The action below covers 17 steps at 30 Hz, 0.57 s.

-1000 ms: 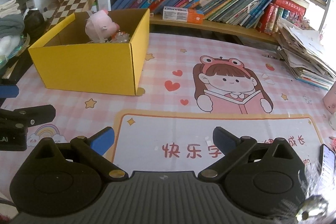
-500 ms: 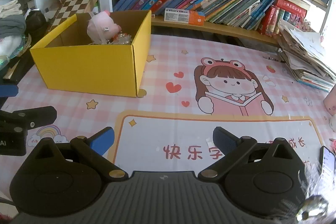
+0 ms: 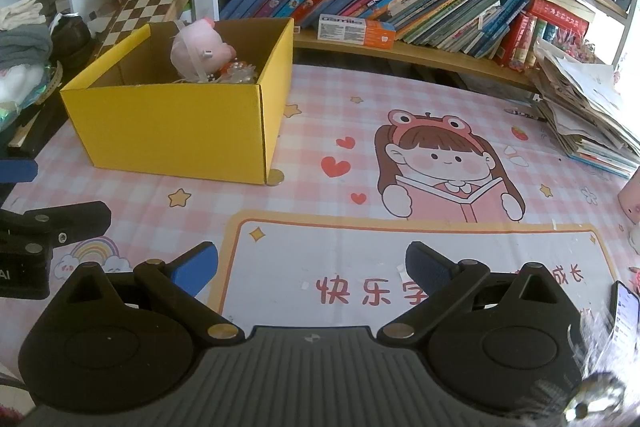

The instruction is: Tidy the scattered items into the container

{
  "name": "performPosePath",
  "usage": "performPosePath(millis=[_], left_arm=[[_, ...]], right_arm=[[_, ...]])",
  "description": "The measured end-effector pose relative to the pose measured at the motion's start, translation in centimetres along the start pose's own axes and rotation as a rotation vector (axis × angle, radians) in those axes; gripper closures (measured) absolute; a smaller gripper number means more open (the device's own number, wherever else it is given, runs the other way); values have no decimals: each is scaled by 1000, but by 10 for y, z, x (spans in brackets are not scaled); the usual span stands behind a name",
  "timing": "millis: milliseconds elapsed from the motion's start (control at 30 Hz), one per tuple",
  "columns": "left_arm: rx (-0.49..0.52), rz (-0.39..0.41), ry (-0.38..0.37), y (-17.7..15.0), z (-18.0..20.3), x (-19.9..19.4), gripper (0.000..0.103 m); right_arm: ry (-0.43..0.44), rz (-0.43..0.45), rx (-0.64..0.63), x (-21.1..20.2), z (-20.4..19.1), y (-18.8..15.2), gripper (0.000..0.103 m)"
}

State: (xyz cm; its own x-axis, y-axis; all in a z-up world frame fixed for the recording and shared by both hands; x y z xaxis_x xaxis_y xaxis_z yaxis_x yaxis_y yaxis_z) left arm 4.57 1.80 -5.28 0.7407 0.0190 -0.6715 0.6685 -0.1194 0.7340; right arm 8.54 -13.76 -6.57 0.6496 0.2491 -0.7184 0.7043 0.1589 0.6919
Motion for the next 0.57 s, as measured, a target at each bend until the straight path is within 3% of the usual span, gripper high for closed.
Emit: performPosePath(millis=[267, 567], left_arm=[[7, 45, -30, 1, 3, -4, 0], [15, 38, -21, 2, 3, 0, 0]], right_arm=[[1, 0, -3, 1, 0, 0, 2], [7, -8, -9, 4, -3, 1, 2]])
Point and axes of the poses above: each gripper's, at about its wrist camera, not at the fingertips, and x roughly the way its jaws point, z to its right, y to its top, the point moved 4 cm from there along x, roughly the way its jaws point, and after that the axes turned 10 degrees about x, right-handed, at the moved point
